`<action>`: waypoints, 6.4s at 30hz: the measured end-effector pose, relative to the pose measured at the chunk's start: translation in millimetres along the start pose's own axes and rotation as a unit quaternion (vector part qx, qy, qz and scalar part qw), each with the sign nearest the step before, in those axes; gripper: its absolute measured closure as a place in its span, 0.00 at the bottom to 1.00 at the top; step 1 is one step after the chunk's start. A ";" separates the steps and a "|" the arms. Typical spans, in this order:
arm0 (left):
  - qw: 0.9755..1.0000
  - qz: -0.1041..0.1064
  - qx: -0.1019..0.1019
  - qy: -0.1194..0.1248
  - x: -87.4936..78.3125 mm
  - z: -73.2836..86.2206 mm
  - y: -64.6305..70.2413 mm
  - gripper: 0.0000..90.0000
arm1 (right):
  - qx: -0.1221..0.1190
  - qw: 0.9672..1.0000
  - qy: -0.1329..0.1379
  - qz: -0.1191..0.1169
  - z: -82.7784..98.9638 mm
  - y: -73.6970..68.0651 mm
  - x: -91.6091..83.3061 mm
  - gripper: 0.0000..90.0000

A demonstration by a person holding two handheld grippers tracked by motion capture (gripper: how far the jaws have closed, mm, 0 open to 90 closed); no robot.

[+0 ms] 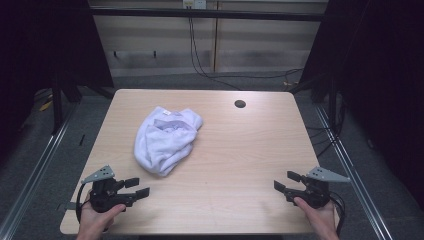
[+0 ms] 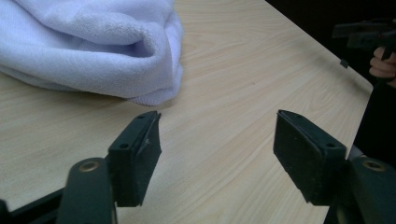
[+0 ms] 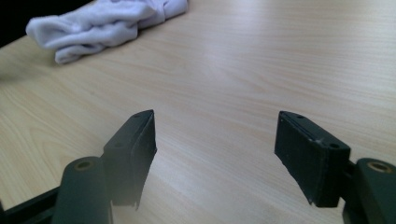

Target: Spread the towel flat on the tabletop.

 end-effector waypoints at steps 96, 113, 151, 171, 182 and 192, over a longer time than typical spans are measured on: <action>0.994 0.080 0.072 -0.016 90.2 -39.5 22.0 0.95 | -0.023 0.989 -0.061 -0.136 -47.7 -67.5 130.3 0.97; 0.982 0.056 0.111 0.139 76.2 -196.4 41.6 0.96 | 0.011 0.994 0.068 -0.080 -178.1 -30.5 95.2 0.98; 0.988 0.104 0.115 -0.015 48.9 -25.0 44.6 0.70 | 0.002 0.987 -0.095 -0.128 -13.0 -47.2 57.4 0.71; 0.989 0.007 0.097 -0.110 93.5 -2.0 -34.9 0.70 | -0.005 0.979 -0.087 -0.186 -6.2 -84.6 72.8 0.57; 0.986 0.053 0.081 -0.135 80.4 15.0 -7.0 0.93 | -0.049 0.974 -0.149 -0.161 31.1 -81.3 91.8 0.52; 0.984 0.086 0.079 -0.137 84.3 23.8 13.1 0.88 | -0.092 0.980 -0.152 -0.085 23.4 -51.5 101.3 0.98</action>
Point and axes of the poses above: each handheld gripper's, and its own axes: x roughly forward along the jaws, z roughly out of its underside, y roughly to its right, the point moved 5 cm from there along x, roughly forward along the jaws, and after that the axes turned 15 degrees about y, right-handed, at the moved point
